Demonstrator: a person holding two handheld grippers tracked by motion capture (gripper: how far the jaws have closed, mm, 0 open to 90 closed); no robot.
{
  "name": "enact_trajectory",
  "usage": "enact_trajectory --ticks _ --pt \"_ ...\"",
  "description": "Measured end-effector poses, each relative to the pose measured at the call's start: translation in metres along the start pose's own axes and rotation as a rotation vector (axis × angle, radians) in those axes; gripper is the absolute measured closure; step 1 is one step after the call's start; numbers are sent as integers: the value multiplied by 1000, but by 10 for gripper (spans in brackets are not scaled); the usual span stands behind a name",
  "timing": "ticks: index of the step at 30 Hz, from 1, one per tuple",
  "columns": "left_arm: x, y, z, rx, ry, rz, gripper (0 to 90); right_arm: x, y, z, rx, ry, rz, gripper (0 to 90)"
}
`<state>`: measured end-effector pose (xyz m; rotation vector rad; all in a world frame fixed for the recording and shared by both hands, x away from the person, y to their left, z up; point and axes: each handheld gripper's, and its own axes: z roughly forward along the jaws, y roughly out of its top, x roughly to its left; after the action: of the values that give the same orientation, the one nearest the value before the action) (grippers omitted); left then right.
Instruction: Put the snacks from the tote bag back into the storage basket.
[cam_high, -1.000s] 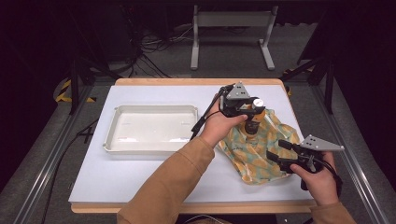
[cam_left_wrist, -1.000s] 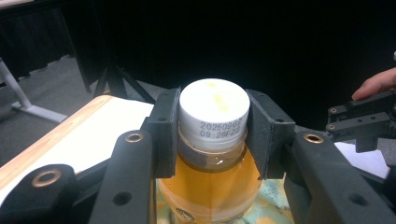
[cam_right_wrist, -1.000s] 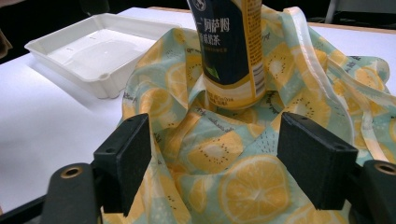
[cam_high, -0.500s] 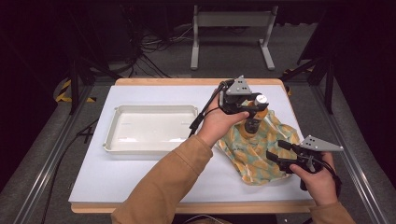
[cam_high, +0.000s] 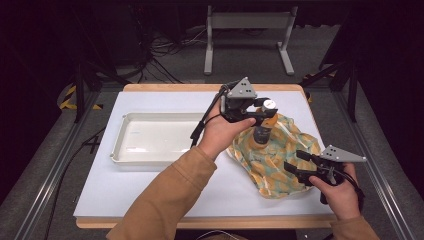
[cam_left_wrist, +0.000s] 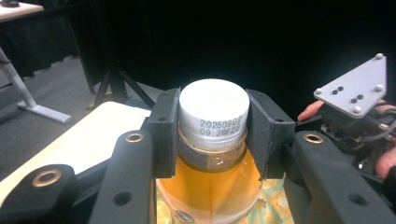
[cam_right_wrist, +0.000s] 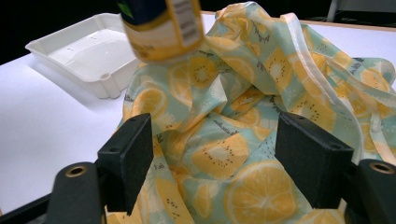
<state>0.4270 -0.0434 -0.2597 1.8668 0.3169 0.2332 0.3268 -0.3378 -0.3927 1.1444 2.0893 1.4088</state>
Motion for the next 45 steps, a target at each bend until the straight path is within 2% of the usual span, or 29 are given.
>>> enact_trajectory --ticks 6,10,16,21,25,35,45 --pt "4 -4 -25 -19 19 5 583 0 -1 2 4 -1 -1 289" --pt "4 -10 -40 -13 34 3 583 2 -1 4 6 8 -4 289" --pt "9 -18 -59 -19 36 -22 583 3 -1 7 9 12 -10 288" --pt "16 -25 -75 -29 50 -18 583 3 -2 8 12 13 -10 287" --pt "21 -32 -87 -25 60 -35 583 2 -3 9 12 18 -11 286" --pt "33 -47 -112 -26 117 -69 583 -1 -5 12 14 21 -7 285" --pt "40 -59 -133 -15 175 -79 583 -2 -7 13 15 24 -6 282"
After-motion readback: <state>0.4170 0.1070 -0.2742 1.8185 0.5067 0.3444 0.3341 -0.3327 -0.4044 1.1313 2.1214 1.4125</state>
